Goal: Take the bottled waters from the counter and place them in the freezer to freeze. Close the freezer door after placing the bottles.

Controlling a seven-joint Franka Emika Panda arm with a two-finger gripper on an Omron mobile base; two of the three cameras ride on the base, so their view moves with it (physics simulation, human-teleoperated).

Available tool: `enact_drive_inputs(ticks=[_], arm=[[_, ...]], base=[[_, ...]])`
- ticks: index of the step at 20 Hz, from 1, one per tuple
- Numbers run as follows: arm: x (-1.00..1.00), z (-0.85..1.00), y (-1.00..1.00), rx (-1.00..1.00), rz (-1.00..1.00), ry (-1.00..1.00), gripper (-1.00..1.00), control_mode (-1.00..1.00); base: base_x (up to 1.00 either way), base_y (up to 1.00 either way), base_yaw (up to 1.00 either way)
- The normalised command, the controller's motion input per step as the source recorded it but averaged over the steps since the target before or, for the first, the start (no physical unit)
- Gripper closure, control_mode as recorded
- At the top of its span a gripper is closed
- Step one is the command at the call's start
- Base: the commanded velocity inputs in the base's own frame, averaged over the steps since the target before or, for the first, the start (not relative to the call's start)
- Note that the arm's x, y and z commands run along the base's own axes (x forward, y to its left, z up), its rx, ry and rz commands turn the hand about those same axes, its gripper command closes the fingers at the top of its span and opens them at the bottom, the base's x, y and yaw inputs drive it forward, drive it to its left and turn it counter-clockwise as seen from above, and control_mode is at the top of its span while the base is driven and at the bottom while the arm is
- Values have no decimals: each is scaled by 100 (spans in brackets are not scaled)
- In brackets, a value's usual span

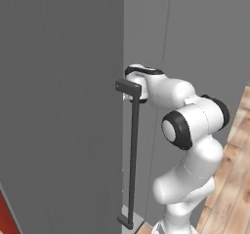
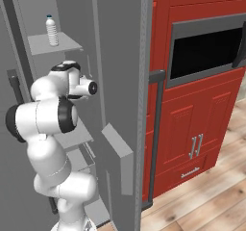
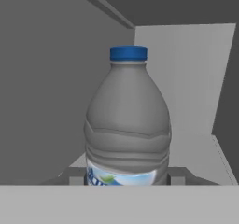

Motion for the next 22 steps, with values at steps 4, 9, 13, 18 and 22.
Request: enact_drive_inputs(ticks=[4,9,13,18,22], arm=[[25,-9,3,0,0,-2,100,-100],[29,-9,0,0,0,0,100,-100],[24,-14,0,0,0,0,100,-100],[18,-15,3,0,0,0,100,-100],[19,-21,2,0,0,0,100,-100]], base=[[0,0,0],[0,0,0],[0,0,0],[0,0,0],[0,0,0]])
